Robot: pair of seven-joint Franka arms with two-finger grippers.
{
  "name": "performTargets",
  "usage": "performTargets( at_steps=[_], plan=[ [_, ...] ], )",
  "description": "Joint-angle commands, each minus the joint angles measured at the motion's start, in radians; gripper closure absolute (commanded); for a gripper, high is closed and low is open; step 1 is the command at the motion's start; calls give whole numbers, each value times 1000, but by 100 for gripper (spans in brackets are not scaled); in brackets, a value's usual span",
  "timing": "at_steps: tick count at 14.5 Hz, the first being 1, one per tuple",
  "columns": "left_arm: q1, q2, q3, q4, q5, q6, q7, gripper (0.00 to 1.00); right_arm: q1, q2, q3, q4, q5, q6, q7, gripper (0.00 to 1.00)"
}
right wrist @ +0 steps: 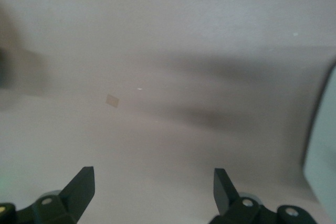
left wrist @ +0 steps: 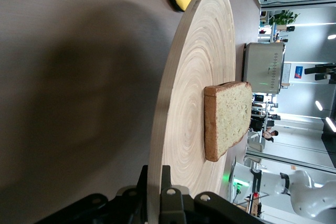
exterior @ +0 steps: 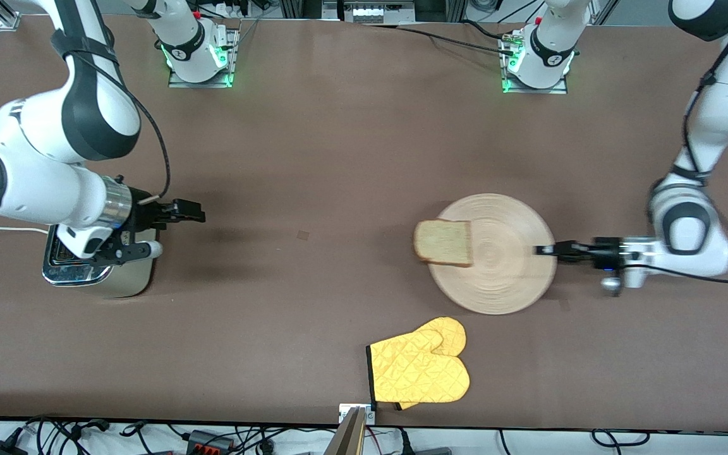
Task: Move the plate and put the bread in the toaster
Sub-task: 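Slide the plate toward the right gripper with the left gripper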
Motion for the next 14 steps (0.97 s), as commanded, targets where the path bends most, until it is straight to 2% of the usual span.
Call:
performTargets(
  at_steps=[1, 3, 5, 8, 10, 12, 14],
  plan=[
    [20, -40, -124, -130, -73, 135, -18, 99, 18, 31, -5, -9, 69, 18, 4, 0],
    [-29, -34, -158, -174, -116, 236, -16, 99, 15, 56, -5, -9, 106, 30, 4, 0],
    [-109, -31, -158, -182, -148, 287, -15, 99, 13, 89, -5, -6, 160, 35, 4, 0],
    [-211, -22, -158, -185, -261, 348, -2, 99, 19, 122, -5, -7, 235, 44, -11, 0],
    [-284, -22, -158, -193, -289, 452, -1, 99, 30, 148, -5, -9, 241, 66, -11, 0],
    [-299, -8, -158, -193, -291, 468, 1, 99, 42, 154, -5, -18, 254, 67, -7, 0],
    [-310, -6, -158, -193, -291, 468, 1, 99, 44, 159, -5, -41, 319, 66, -13, 0]
  ],
)
